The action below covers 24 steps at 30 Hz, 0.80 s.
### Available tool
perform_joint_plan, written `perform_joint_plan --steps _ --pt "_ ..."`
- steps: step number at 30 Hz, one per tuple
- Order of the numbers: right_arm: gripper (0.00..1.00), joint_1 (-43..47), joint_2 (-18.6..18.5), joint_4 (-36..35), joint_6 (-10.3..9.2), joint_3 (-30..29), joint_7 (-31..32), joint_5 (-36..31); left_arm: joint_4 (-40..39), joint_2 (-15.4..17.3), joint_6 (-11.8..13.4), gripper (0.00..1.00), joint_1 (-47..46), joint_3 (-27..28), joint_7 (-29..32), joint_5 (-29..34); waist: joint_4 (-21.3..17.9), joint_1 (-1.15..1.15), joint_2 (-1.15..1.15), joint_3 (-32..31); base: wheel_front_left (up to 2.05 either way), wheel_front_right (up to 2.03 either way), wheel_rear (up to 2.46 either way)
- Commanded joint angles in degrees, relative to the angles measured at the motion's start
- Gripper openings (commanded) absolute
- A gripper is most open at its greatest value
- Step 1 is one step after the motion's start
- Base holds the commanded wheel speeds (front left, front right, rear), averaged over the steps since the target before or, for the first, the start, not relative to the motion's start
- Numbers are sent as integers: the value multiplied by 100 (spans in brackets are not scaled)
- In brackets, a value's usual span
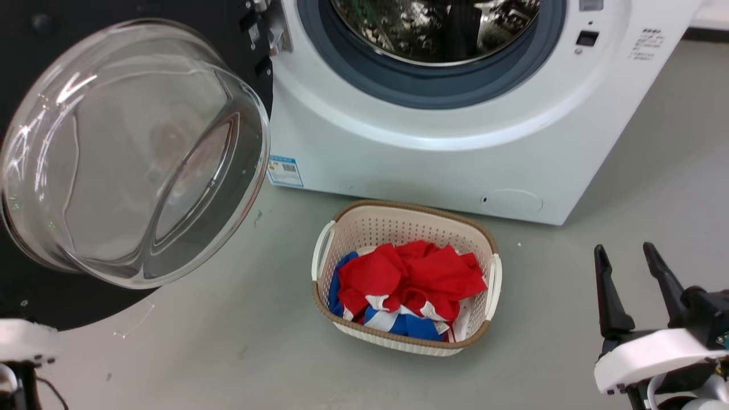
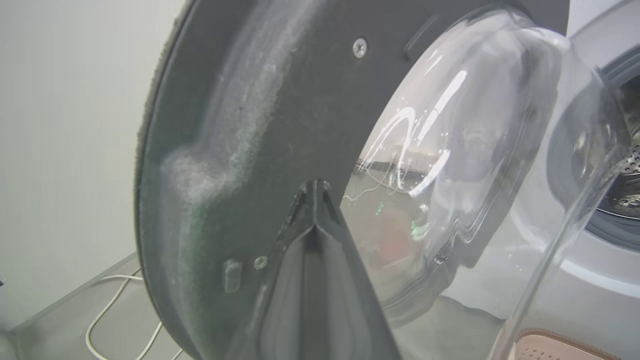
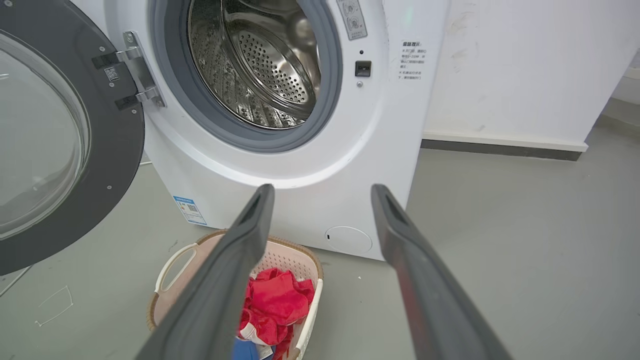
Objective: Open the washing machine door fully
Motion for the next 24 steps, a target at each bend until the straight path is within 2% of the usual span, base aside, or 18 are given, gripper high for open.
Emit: perform_joint_plan --steps 1,6,12,18,24 --pt "100 71 9 33 -1 9 -36 36 -139 -73 50 0 166 -25 -45 78 -36 -1 0 -128 0 0 0" --pt "100 226 9 183 -1 68 -89 131 -1042 -384 331 0 870 -319 -10 373 -84 -1 0 -483 0 0 0" --pt "100 323 9 248 -1 127 -104 175 -1711 -718 464 0 1304 -746 94 548 -149 -1 0 -684 0 0 0" --pt "100 377 8 303 -1 224 -121 195 -1911 -945 367 0 1284 -1483 283 833 -315 -1 0 -793 0 0 0" --pt "100 280 8 366 -1 294 -131 189 -1602 -1043 78 0 962 -1983 354 904 -644 -1 0 -828 0 0 0"
